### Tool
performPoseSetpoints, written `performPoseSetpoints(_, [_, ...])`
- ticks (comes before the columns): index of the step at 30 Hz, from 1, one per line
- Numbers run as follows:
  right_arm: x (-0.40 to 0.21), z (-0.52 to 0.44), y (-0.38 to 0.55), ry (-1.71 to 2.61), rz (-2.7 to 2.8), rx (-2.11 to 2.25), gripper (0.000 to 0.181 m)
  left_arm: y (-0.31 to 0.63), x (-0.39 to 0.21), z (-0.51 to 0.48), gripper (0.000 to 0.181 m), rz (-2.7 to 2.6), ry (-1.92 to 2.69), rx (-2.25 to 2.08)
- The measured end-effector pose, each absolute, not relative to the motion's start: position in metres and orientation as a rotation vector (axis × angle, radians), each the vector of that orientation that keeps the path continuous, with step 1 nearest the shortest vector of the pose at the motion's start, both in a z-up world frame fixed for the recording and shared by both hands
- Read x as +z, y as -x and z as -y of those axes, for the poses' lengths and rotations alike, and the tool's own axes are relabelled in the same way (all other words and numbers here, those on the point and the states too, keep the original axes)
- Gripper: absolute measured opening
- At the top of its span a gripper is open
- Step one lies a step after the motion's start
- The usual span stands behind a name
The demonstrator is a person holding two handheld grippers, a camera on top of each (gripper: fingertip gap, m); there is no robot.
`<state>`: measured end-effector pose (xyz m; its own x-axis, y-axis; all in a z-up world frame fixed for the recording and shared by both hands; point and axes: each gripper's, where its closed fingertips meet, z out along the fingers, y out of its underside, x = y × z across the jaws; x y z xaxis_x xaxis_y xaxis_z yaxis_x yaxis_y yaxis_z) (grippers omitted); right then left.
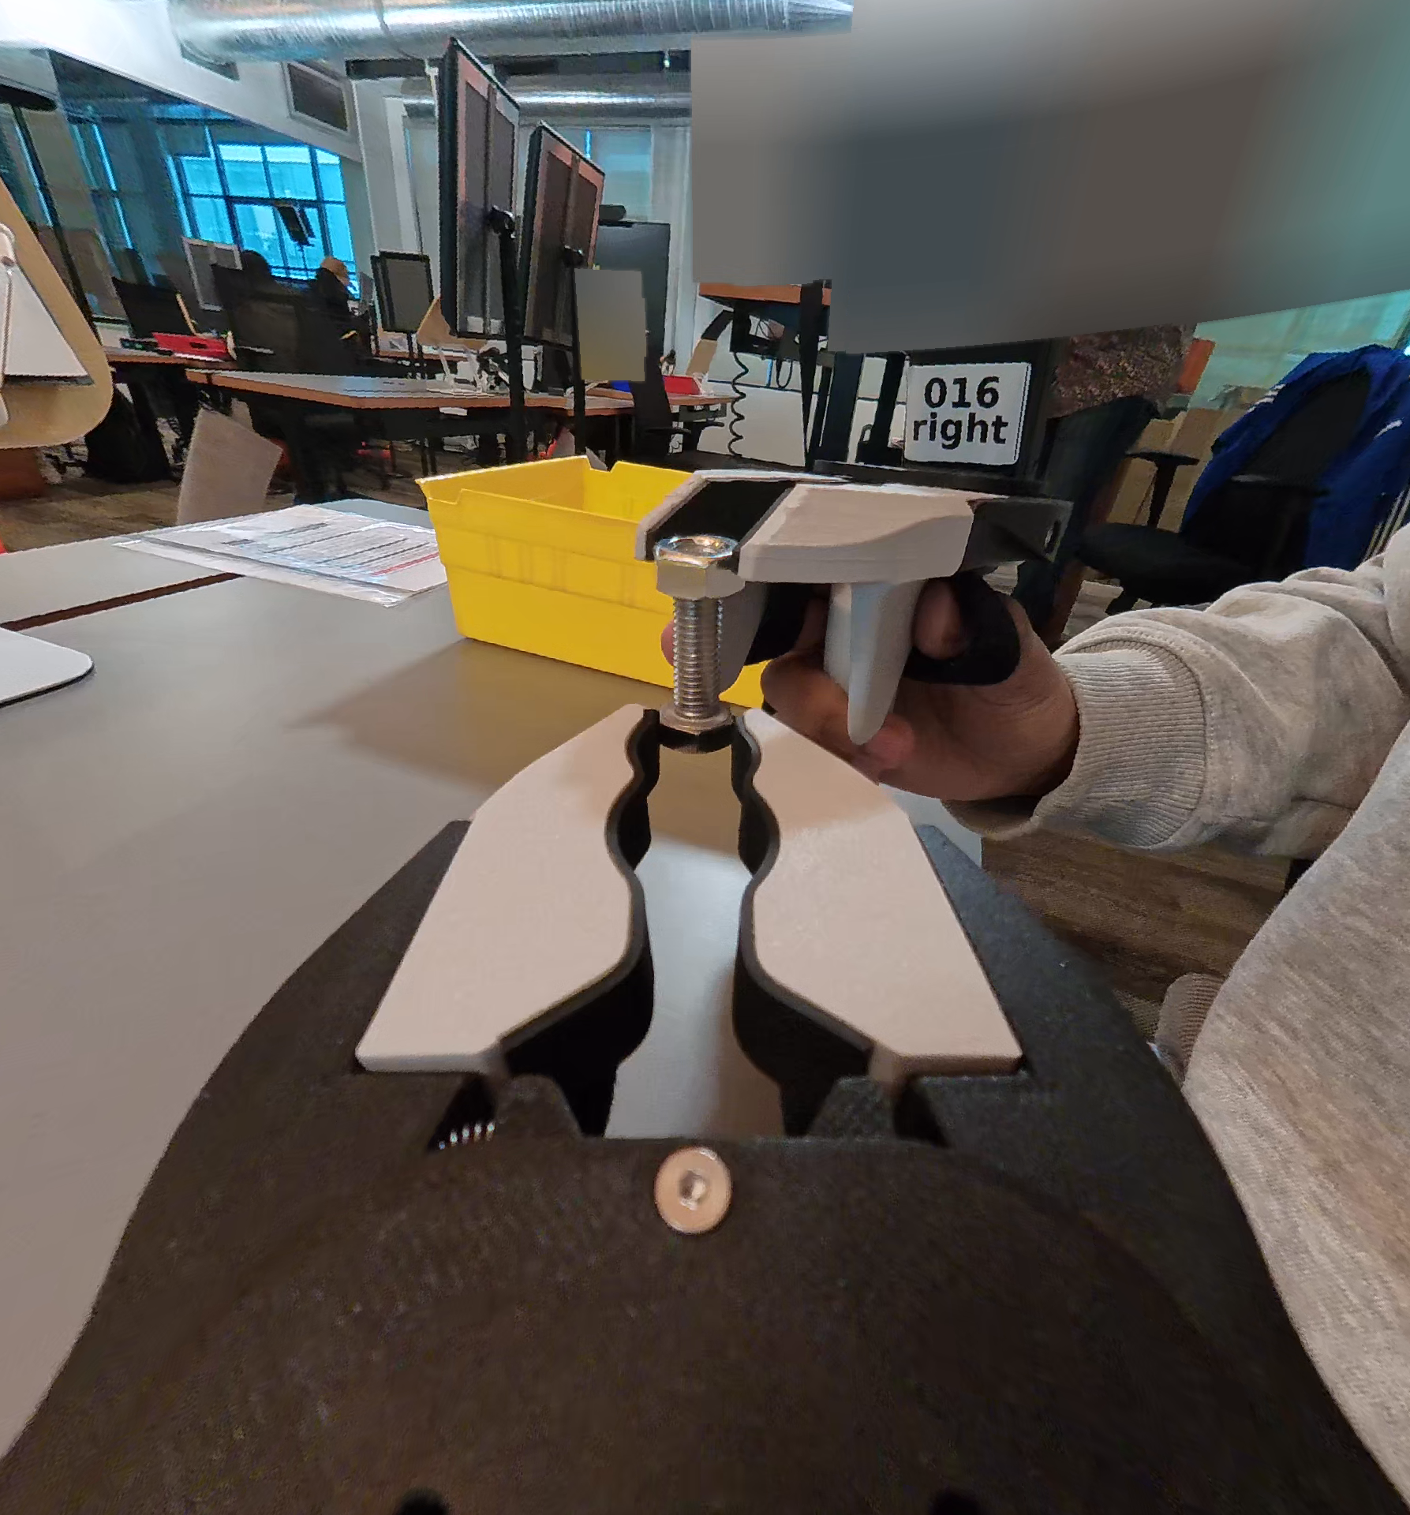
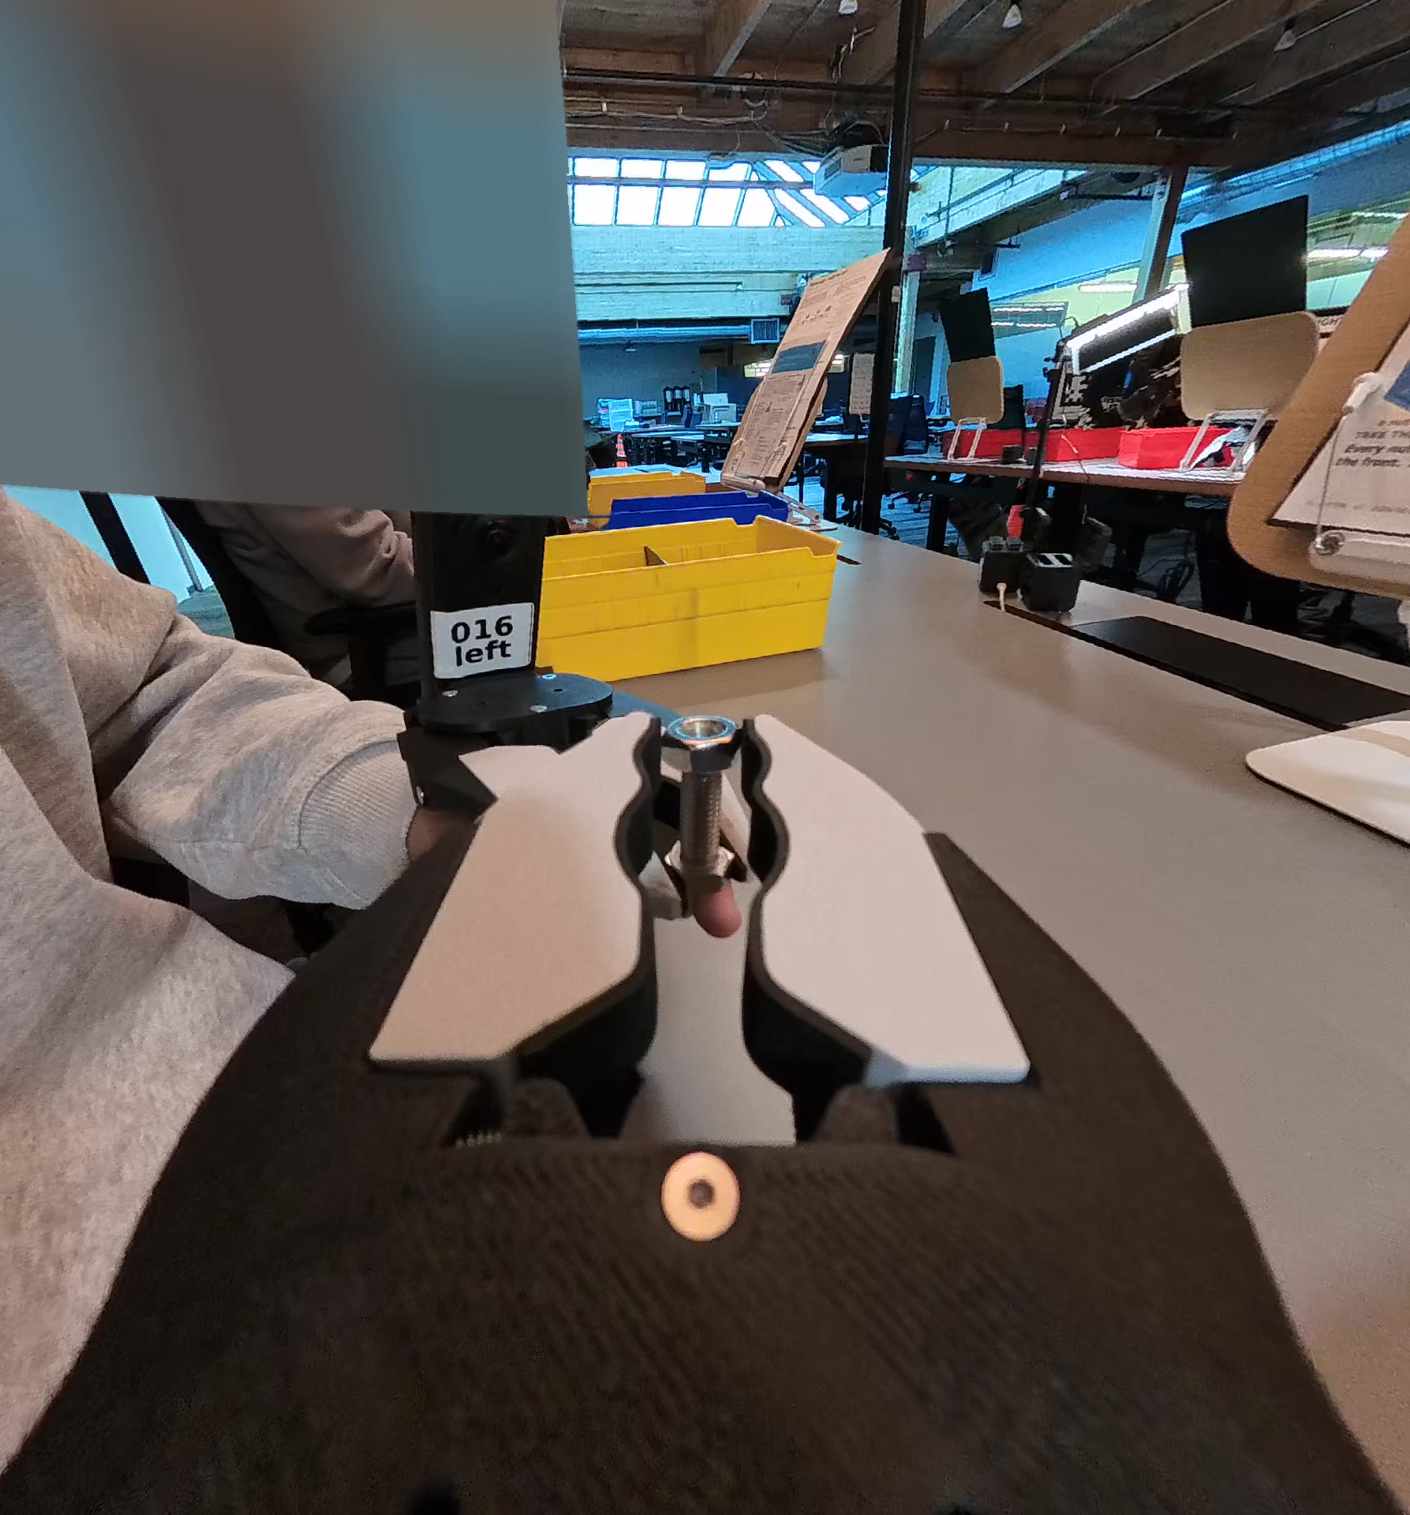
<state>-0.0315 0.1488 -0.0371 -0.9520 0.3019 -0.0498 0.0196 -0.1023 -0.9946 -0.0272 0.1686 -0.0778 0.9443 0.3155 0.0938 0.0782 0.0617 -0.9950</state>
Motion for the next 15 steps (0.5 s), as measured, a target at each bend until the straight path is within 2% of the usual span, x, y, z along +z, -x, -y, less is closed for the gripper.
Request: performPoseSetpoints(15, [-0.0369, -0.149, 0.0318, 0.382, 1.966, 2.199, 0.018, 0.0283, -0.0783, -0.168, 0.017, 0.334, 1.502, 0.172])
